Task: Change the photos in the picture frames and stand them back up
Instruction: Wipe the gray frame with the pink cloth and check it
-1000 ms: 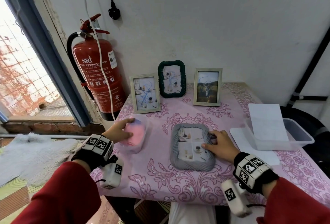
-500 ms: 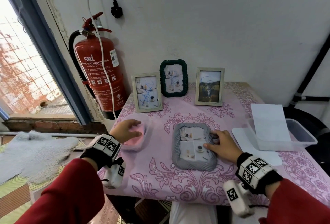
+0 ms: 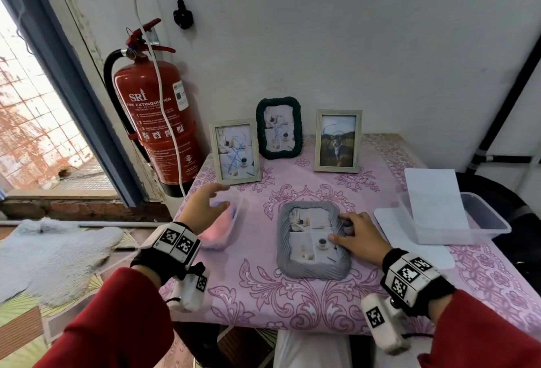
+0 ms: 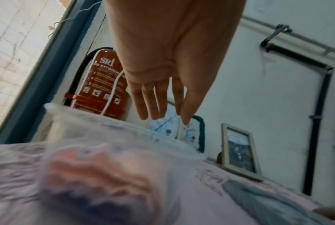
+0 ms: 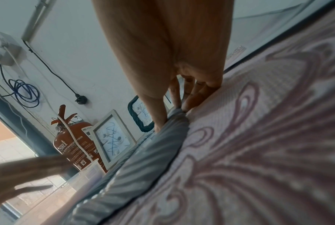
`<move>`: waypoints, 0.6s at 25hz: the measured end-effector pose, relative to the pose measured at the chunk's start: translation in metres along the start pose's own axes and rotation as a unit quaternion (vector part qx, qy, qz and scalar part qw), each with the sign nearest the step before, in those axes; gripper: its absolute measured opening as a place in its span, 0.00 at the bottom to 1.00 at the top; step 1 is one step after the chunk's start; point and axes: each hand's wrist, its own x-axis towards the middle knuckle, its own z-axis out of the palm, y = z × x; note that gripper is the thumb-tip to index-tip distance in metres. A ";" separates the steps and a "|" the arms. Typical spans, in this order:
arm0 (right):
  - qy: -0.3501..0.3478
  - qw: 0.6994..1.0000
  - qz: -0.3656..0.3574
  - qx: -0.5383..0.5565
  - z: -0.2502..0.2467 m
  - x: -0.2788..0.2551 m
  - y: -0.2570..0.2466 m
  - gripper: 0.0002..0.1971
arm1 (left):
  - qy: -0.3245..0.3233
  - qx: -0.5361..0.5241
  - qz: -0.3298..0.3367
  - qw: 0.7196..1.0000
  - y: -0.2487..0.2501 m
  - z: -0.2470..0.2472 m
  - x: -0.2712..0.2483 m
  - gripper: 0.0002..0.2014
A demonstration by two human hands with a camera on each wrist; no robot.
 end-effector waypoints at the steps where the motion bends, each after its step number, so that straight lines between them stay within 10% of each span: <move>1: -0.004 1.000 0.001 -0.006 -0.001 0.000 -0.001 0.33 | 0.027 -0.012 0.015 0.999 0.010 0.000 0.000 0.20; 7: -0.016 0.999 0.007 -0.031 -0.006 0.002 -0.003 0.35 | -0.014 -0.084 0.052 0.995 0.059 0.023 0.005 0.19; 15: -0.028 0.999 -0.003 -0.036 -0.015 0.009 -0.002 0.30 | -0.201 -0.064 -0.065 0.975 0.073 0.081 0.006 0.27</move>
